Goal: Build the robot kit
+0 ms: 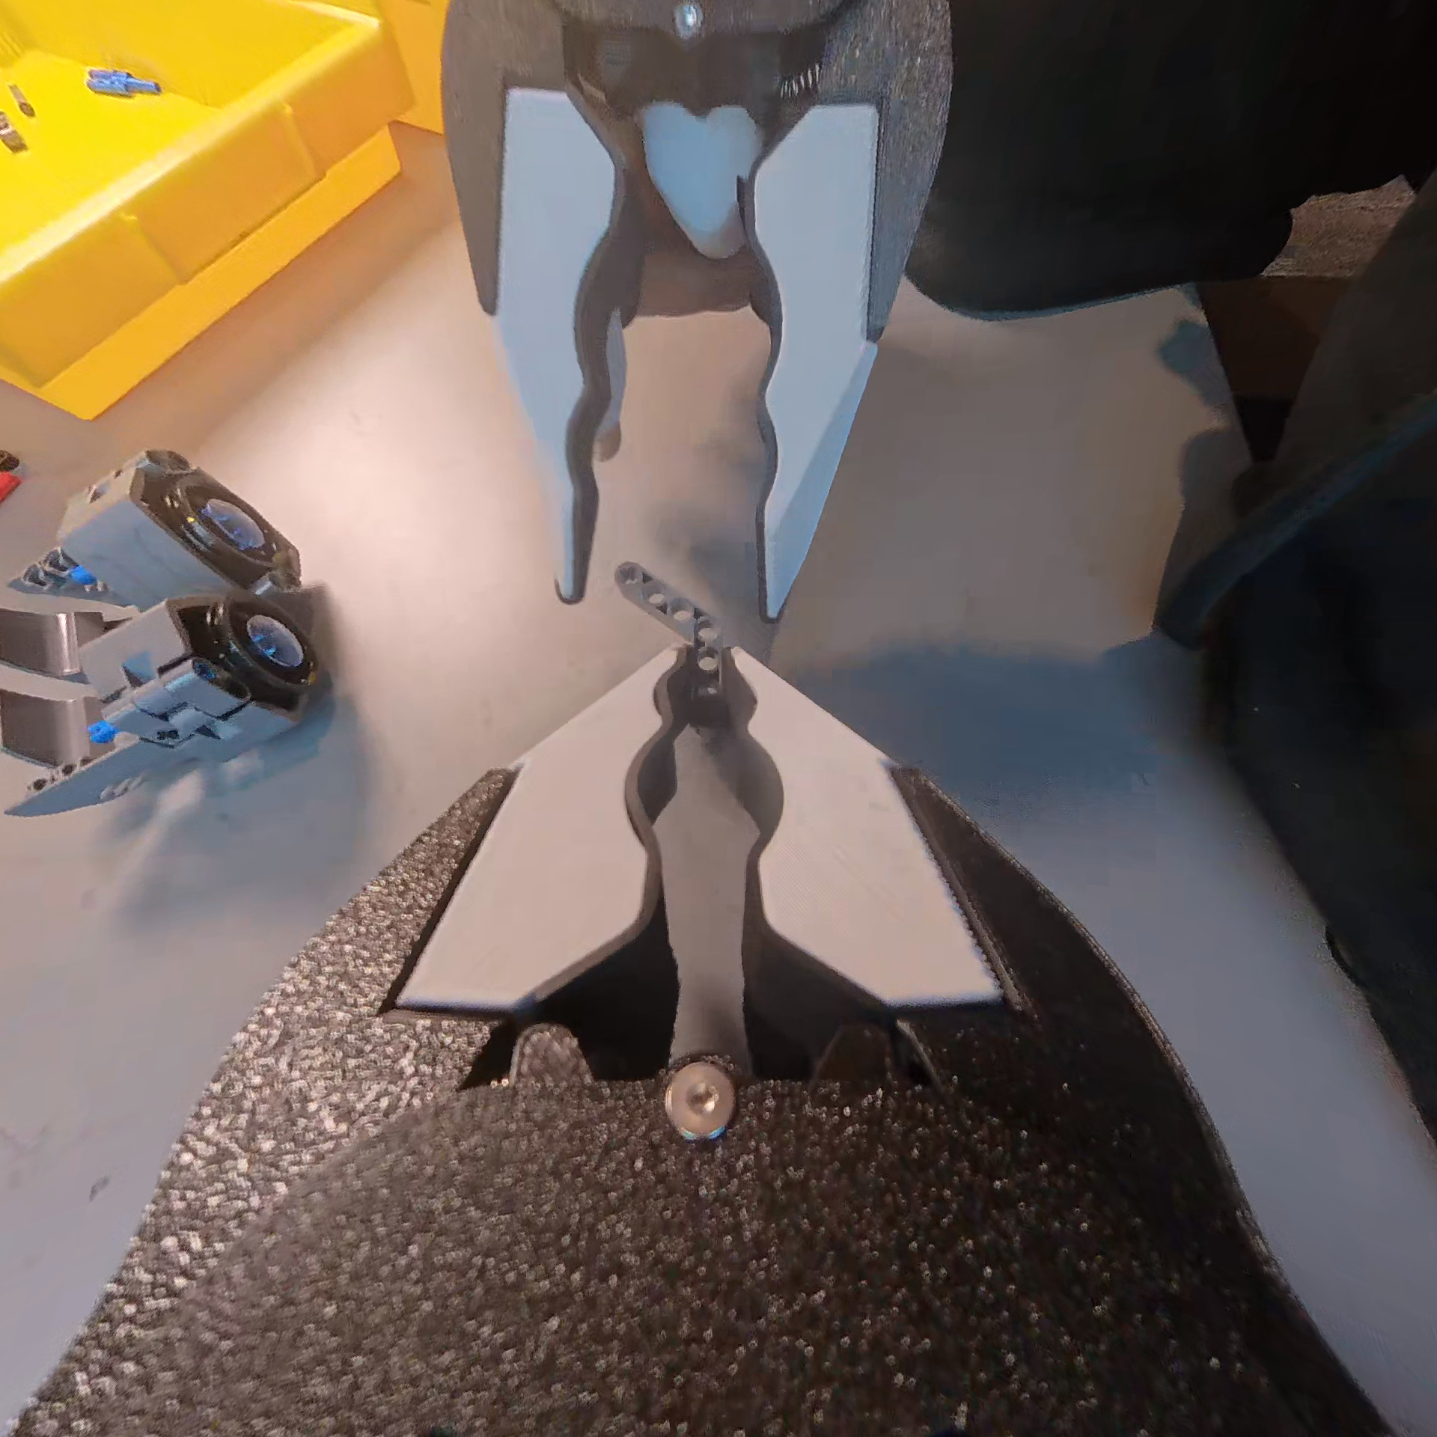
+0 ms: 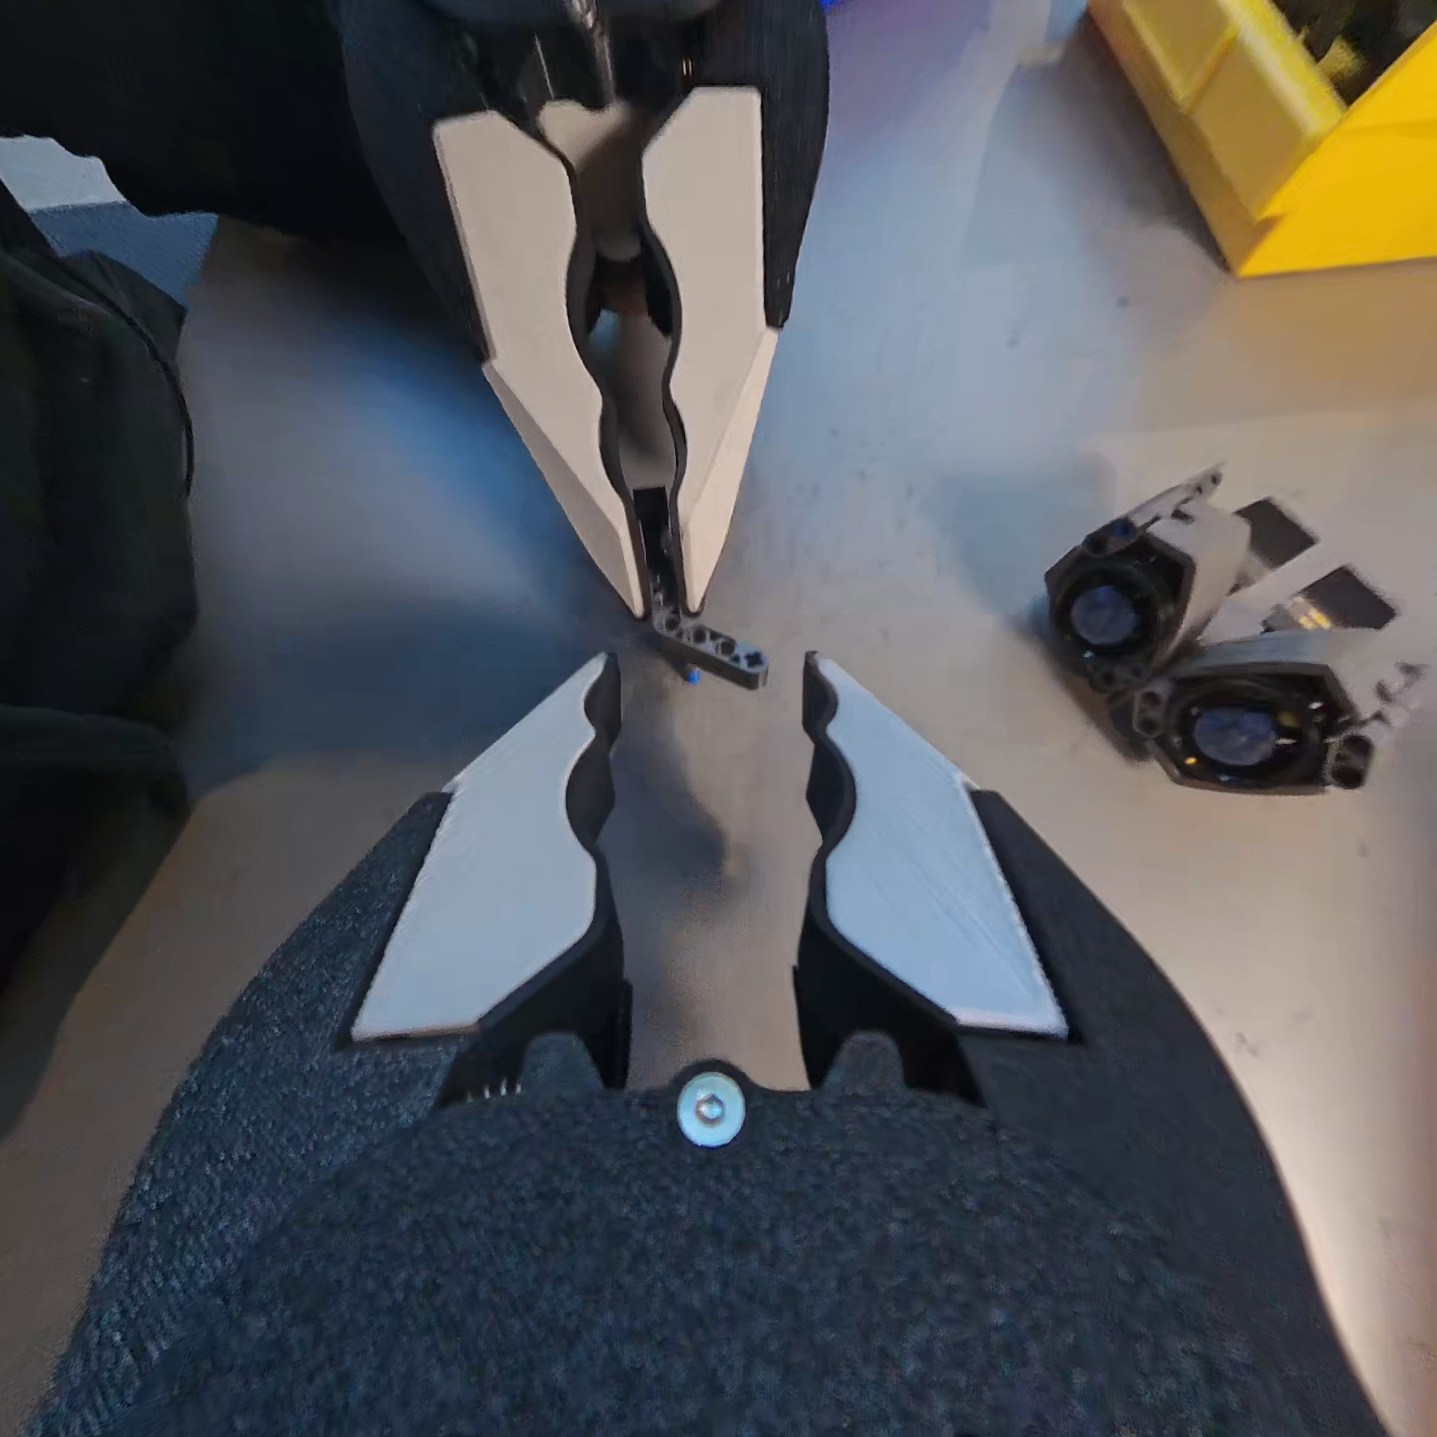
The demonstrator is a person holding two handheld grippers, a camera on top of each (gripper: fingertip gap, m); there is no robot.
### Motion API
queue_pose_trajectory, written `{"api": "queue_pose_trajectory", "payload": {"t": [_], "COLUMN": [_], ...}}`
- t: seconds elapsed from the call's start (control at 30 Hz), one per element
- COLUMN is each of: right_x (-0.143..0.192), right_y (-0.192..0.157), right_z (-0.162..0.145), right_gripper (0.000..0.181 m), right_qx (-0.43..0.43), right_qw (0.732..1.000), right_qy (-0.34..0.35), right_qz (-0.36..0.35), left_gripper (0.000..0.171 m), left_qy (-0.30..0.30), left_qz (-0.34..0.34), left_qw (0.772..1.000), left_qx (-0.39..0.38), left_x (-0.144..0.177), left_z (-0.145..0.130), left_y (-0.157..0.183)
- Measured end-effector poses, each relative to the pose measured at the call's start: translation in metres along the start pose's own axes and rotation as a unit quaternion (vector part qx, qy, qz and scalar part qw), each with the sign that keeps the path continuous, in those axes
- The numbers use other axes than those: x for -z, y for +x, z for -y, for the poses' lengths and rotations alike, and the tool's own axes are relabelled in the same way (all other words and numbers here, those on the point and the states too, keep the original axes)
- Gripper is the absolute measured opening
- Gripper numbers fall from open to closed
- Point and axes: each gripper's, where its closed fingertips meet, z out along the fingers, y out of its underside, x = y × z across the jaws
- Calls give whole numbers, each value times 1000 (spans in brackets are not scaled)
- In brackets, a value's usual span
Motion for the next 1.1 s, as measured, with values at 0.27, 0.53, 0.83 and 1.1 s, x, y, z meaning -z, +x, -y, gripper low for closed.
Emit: {"api": "queue_pose_trajectory", "payload": {"t": [0.27,0.53,0.83,1.1], "right_x": [-6,-14,-19,-18], "right_y": [-6,-6,-14,-23], "right_z": [-1,-2,1,0], "right_gripper": [22,19,10,11], "right_qx": [62,50,69,80], "right_qw": [998,998,995,994], "right_qy": [-7,-13,-31,-30], "right_qz": [1,33,59,73], "left_gripper": [6,7,13,7], "left_qy": [-10,-15,-51,-54], "left_qz": [5,15,0,-40], "left_qw": [1000,1000,999,998], "left_qx": [2,1,15,-1], "left_x": [-7,-5,-6,-8], "left_z": [0,-6,-24,-25], "left_y": [-2,-4,1,12]}}
